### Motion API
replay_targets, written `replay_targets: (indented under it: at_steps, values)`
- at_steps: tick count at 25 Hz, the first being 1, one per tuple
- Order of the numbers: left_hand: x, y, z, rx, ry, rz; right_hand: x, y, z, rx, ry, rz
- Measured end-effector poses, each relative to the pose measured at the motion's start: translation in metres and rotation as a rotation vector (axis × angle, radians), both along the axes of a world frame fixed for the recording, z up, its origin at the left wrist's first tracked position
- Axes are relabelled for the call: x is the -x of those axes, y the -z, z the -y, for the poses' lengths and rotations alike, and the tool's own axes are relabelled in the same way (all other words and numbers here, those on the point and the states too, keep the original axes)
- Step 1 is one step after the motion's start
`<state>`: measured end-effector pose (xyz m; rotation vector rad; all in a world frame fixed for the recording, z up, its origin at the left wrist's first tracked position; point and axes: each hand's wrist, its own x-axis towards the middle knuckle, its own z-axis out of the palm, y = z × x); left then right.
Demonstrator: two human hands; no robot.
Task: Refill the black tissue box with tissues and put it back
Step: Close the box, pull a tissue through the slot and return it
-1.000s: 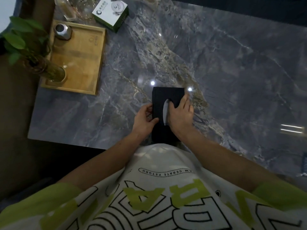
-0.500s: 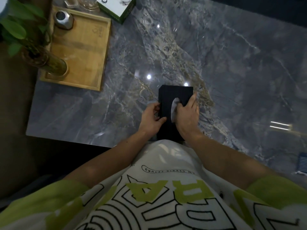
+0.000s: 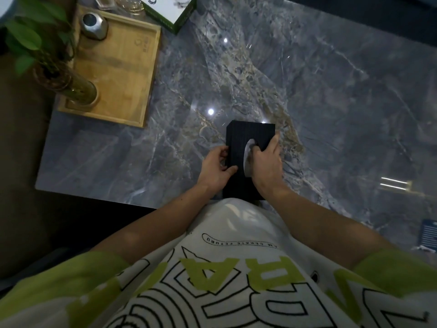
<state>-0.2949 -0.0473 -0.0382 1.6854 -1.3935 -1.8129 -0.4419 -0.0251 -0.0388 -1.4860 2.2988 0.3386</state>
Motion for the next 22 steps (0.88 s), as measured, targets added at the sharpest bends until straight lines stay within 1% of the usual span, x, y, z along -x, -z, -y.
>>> replay_targets:
  at_steps: [4,7,11,16,19,22]
  values:
    - [-0.002,0.000,0.000,0.020,0.042,0.049,0.002,0.001,-0.001,-0.013,-0.013,0.013]
    - [-0.001,0.000,0.000,0.020,0.047,0.061,0.009,-0.002,-0.001,0.019,0.050,0.110]
    - [-0.001,-0.002,0.000,0.015,0.038,0.072,0.016,-0.010,-0.014,0.186,0.078,0.242]
    - [0.000,-0.003,-0.001,-0.001,0.025,0.081,0.016,-0.013,-0.034,0.404,0.072,0.284]
    - [-0.001,-0.004,-0.001,0.002,0.039,0.089,0.011,-0.015,-0.035,0.495,0.140,0.425]
    - [-0.002,-0.003,-0.002,-0.009,0.034,0.091,0.006,-0.019,-0.031,0.480,0.211,0.591]
